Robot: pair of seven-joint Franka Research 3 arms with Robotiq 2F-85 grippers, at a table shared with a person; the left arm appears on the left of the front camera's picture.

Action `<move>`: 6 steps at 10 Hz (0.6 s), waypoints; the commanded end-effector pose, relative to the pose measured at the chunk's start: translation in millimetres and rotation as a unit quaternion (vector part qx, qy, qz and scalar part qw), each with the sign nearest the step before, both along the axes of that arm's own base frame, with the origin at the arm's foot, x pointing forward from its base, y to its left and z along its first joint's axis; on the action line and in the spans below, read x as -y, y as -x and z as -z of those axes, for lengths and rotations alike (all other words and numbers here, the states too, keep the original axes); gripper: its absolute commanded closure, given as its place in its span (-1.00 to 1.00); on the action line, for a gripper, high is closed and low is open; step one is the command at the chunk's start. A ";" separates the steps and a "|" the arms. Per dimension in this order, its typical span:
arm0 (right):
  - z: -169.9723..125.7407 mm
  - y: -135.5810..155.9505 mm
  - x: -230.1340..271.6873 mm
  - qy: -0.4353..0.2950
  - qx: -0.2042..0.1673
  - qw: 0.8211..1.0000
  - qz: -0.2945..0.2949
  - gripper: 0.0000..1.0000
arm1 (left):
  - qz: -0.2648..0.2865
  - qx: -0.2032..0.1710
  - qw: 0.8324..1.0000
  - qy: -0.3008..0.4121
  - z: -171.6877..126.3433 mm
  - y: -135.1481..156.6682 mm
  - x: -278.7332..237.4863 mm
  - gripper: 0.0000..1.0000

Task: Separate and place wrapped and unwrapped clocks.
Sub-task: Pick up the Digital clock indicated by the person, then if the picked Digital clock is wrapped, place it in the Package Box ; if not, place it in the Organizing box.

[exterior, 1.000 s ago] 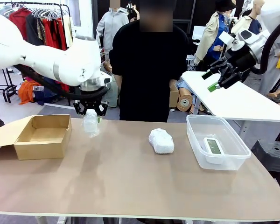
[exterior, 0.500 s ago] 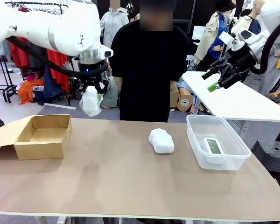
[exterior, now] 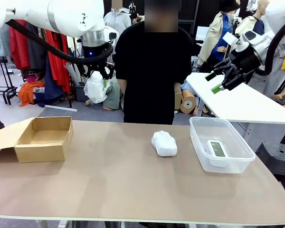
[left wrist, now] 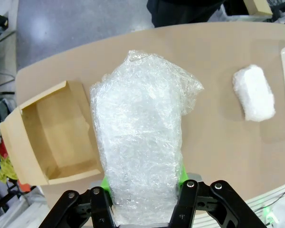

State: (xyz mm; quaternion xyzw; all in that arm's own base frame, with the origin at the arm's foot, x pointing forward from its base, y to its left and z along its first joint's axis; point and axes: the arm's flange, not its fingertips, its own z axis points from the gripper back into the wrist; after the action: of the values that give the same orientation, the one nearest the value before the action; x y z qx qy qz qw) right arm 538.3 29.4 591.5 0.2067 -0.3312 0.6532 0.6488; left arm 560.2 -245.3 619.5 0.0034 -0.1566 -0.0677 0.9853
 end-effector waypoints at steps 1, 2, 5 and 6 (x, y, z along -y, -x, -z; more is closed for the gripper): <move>-1.2 0.3 0.0 0.000 0.001 1.000 0.000 -1.00 | 0.019 -0.003 1.000 0.002 -4.6 3.2 -7.6 1.00; -1.2 0.3 0.0 0.000 0.001 1.000 0.000 -1.00 | 0.000 0.000 1.000 0.000 0.0 0.0 0.0 1.00; -1.2 0.3 0.0 0.000 0.001 1.000 0.000 -1.00 | 0.000 0.000 1.000 0.000 0.0 0.0 0.0 1.00; -1.2 0.3 0.0 0.000 0.001 1.000 0.000 -1.00 | 0.000 0.000 1.000 0.000 0.0 0.0 0.0 1.00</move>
State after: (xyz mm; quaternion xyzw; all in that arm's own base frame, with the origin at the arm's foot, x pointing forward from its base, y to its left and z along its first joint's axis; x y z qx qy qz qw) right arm 538.3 29.4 591.5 0.2066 -0.3312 0.6532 0.6488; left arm 561.9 -246.5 617.1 0.0032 -0.1543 -0.0741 0.9852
